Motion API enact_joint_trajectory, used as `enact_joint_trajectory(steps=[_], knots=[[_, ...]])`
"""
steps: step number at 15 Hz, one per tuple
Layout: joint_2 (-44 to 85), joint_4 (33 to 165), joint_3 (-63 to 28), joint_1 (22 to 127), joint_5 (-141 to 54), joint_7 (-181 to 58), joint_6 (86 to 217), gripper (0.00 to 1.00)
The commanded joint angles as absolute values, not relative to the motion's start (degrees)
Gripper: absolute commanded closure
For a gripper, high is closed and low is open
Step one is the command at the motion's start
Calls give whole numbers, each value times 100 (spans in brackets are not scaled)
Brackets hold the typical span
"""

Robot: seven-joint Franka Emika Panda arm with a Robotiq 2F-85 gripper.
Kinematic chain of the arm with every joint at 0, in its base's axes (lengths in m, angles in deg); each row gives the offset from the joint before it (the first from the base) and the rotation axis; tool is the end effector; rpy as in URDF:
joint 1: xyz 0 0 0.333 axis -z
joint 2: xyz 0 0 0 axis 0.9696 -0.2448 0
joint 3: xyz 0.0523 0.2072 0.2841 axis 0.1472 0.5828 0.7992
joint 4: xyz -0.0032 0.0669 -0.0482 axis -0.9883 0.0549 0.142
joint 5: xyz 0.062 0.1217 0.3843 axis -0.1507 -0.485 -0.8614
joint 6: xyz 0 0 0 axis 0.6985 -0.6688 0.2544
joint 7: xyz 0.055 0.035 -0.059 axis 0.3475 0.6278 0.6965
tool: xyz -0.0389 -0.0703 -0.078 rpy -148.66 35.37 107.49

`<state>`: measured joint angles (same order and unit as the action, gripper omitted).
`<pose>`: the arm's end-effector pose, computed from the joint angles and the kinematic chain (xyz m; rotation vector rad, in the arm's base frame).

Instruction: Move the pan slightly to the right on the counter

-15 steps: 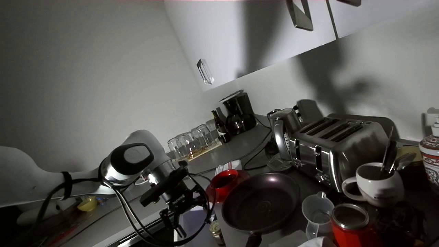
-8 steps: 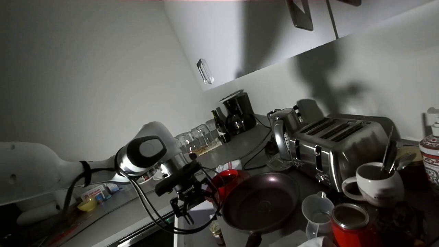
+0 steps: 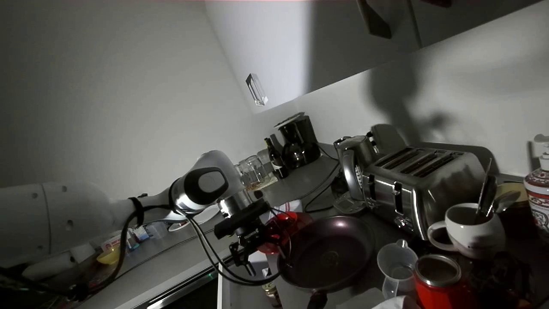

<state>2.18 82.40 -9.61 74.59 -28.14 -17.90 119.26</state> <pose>0.7463 0.0288 0.3958 2.6524 1.2085 -0.3085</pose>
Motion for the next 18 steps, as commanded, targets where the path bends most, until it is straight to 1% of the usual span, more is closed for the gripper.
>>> enact_joint_trajectory(steps=[1, 5, 11, 18], knots=[[-405, 7268, -856, 7507, -3211, -1449, 11453, 0], [-743, 6780, -795, 7456, -3395, -1178, 11221, 0], [-1043, 6473, -922, 7262, -3101, -967, 11150, 0], [-1253, 6470, -916, 7369, -3299, -1183, 12092, 0]])
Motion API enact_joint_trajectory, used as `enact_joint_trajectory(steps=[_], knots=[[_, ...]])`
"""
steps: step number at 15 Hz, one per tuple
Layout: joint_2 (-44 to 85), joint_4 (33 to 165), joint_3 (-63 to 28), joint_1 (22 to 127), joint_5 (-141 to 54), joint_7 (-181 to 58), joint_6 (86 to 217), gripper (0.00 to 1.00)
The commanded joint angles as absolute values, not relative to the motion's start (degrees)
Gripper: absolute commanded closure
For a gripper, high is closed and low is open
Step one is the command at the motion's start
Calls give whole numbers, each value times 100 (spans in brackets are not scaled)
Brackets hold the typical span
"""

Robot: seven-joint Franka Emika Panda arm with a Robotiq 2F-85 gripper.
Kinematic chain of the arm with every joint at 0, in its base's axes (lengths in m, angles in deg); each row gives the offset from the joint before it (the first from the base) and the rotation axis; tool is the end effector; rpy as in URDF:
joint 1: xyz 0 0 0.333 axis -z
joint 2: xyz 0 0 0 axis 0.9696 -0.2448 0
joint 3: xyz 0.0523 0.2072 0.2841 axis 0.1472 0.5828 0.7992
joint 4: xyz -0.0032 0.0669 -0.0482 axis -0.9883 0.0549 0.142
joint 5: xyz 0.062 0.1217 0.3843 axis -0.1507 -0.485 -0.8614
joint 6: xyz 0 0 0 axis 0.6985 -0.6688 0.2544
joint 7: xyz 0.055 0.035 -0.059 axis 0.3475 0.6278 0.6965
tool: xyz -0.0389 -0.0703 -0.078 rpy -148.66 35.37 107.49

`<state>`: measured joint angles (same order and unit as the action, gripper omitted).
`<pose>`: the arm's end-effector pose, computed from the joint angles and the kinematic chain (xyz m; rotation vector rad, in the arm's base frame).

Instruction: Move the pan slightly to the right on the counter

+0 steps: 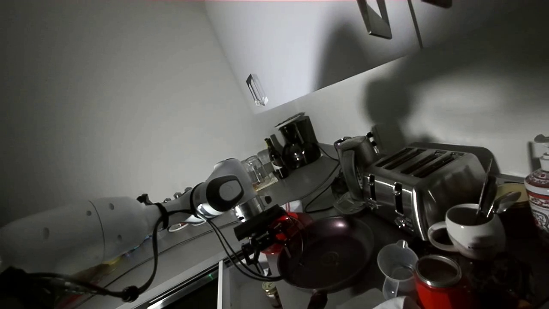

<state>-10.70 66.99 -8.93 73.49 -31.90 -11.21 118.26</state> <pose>0.7976 0.0532 0.3479 2.6577 1.3882 -0.2516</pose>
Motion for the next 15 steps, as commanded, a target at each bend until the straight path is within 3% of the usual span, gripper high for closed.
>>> enact_joint_trajectory(steps=[1, 15], knots=[[-1261, 6512, -912, 7390, -3319, -1190, 12233, 0], [-1391, 6795, -948, 7488, -3302, -1152, 12427, 0]])
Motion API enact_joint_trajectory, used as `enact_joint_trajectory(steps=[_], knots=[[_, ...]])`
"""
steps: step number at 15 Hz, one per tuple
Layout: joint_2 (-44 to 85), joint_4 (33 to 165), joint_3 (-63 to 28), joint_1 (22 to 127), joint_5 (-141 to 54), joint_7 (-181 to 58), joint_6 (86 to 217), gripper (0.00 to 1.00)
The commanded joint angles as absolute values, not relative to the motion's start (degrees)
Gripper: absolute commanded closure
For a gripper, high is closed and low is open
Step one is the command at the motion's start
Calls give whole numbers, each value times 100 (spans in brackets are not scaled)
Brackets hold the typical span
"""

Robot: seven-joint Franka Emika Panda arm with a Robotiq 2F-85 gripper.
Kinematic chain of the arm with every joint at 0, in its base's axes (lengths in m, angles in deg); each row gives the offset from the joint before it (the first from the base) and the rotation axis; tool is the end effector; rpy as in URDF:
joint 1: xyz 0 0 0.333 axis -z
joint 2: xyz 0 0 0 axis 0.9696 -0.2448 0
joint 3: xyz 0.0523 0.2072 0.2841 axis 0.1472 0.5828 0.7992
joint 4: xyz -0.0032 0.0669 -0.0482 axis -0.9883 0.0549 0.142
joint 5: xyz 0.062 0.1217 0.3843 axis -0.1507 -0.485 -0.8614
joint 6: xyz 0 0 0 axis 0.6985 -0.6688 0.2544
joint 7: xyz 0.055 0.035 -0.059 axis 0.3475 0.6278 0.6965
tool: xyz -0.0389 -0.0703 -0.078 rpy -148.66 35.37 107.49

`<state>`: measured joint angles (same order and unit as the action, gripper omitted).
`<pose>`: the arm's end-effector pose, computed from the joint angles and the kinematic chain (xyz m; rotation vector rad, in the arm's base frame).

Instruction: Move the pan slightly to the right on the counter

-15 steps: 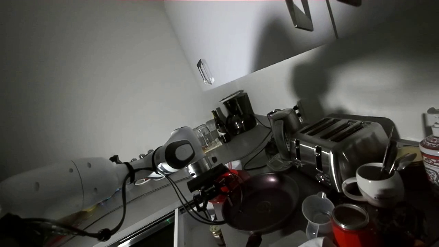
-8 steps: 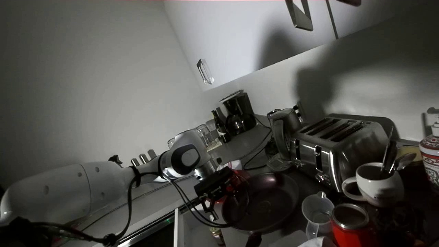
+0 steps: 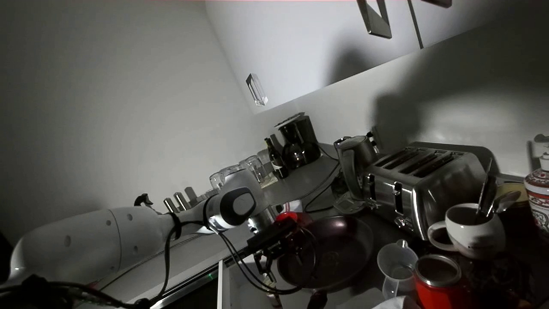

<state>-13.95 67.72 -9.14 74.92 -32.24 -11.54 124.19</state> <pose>0.8081 0.0352 0.3038 2.6754 1.3655 -0.1995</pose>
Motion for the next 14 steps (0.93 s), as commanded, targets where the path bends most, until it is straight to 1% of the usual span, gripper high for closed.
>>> enact_joint_trajectory(steps=[1, 2, 3, 4, 7, 10, 12, 14], knots=[[-1401, 6788, -951, 7487, -3300, -1151, 12419, 0], [-1406, 6783, -955, 7485, -3297, -1151, 12413, 9], [-1410, 6781, -958, 7484, -3295, -1152, 12411, 28], [-1411, 6781, -960, 7483, -3292, -1152, 12409, 33], [-1403, 6785, -957, 7488, -3297, -1143, 12411, 56], [-1399, 6781, -952, 7490, -3305, -1142, 12396, 81], [-1399, 6781, -950, 7491, -3310, -1148, 12391, 93], [-1399, 6775, -952, 7493, -3317, -1154, 12396, 96]])
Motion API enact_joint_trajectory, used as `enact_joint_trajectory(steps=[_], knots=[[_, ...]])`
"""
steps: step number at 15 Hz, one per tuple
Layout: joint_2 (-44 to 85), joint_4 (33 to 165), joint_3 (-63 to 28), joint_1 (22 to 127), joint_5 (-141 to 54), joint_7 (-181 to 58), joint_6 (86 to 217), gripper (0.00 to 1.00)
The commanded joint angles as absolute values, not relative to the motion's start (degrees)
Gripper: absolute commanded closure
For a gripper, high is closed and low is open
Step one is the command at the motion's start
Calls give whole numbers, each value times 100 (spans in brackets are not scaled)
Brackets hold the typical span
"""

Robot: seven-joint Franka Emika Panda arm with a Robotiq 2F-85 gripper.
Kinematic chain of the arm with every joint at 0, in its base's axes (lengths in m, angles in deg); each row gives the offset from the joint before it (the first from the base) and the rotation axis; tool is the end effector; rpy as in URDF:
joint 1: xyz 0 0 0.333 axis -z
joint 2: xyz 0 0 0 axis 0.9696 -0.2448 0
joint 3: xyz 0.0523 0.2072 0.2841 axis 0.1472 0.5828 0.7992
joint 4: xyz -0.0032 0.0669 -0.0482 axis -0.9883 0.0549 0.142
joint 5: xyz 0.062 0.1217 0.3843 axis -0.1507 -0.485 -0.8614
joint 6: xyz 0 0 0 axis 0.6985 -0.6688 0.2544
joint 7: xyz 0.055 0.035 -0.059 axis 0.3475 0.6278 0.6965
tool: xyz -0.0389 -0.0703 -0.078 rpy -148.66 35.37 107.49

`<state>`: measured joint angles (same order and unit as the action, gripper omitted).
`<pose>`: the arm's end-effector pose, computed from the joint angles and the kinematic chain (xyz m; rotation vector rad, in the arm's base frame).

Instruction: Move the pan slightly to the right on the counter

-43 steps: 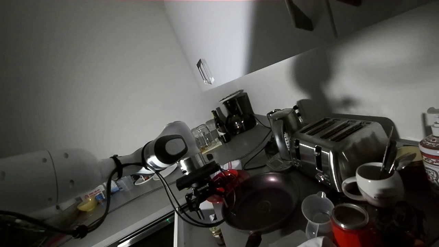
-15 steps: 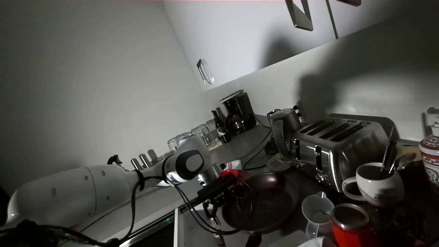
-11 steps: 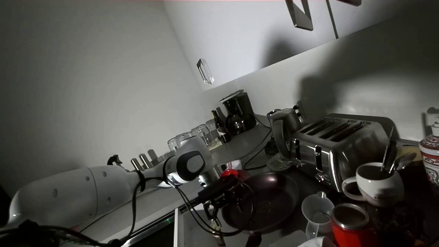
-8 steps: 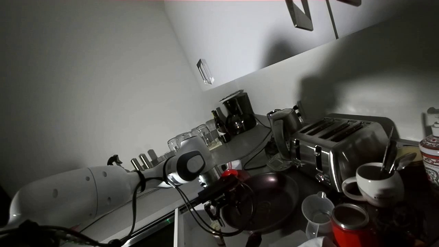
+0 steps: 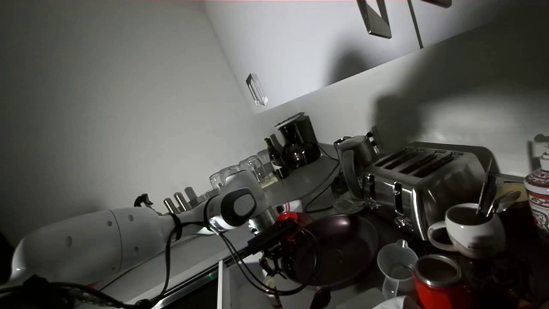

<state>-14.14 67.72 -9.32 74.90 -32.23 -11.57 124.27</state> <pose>0.8082 0.0339 0.3012 2.6752 1.3625 -0.2037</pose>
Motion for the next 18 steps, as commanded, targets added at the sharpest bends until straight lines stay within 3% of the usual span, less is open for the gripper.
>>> enact_joint_trajectory(steps=[1, 18], knots=[[-1393, 6770, -953, 7495, -3325, -1193, 12395, 94], [-849, 7690, -725, 7532, -3537, -1459, 12580, 93]])
